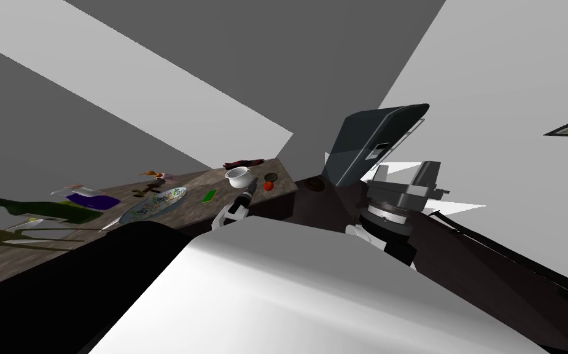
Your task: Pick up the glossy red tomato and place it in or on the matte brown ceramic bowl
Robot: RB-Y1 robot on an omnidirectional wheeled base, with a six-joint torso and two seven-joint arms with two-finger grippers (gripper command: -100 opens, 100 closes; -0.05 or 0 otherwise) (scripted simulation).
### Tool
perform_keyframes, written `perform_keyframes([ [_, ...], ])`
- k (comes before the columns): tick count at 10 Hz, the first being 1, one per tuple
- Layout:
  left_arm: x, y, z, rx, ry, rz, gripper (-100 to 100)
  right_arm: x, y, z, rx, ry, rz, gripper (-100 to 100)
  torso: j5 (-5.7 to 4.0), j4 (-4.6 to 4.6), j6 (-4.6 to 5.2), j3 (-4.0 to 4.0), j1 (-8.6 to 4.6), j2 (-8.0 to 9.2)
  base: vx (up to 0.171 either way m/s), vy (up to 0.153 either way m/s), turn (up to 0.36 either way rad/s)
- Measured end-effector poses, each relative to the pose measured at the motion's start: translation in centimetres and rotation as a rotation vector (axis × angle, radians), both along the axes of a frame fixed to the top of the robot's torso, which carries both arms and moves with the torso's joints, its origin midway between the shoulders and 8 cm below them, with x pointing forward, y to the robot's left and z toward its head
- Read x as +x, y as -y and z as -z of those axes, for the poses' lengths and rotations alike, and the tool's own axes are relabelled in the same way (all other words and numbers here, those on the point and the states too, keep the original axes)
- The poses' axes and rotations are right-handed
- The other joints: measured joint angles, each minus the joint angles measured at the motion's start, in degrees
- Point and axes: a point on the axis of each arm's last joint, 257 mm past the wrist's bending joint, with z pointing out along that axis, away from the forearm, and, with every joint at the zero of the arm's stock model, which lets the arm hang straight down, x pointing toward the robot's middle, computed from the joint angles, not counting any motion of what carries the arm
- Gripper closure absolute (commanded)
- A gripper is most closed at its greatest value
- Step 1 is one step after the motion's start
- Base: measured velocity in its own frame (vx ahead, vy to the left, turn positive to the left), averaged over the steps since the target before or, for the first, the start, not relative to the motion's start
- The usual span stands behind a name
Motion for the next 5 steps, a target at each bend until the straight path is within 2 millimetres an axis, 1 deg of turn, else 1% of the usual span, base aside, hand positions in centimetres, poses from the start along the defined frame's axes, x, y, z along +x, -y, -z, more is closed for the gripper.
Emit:
perform_keyframes([
  [3,0.0,-2.4,2.6,0.070,-0.095,-0.032,-100,0.0,0.0,0.0,0.000,0.000,0.000,0,-0.02,-0.01,0.01,-0.03,-0.06,-0.05,0.036,-0.108,-0.065],
  [5,-0.6,-3.9,4.1,0.117,-0.157,-0.056,-100,0.0,0.0,0.0,0.000,0.000,0.000,0,-0.01,0.00,0.00,0.00,-0.03,0.00,0.025,-0.099,-0.060],
])
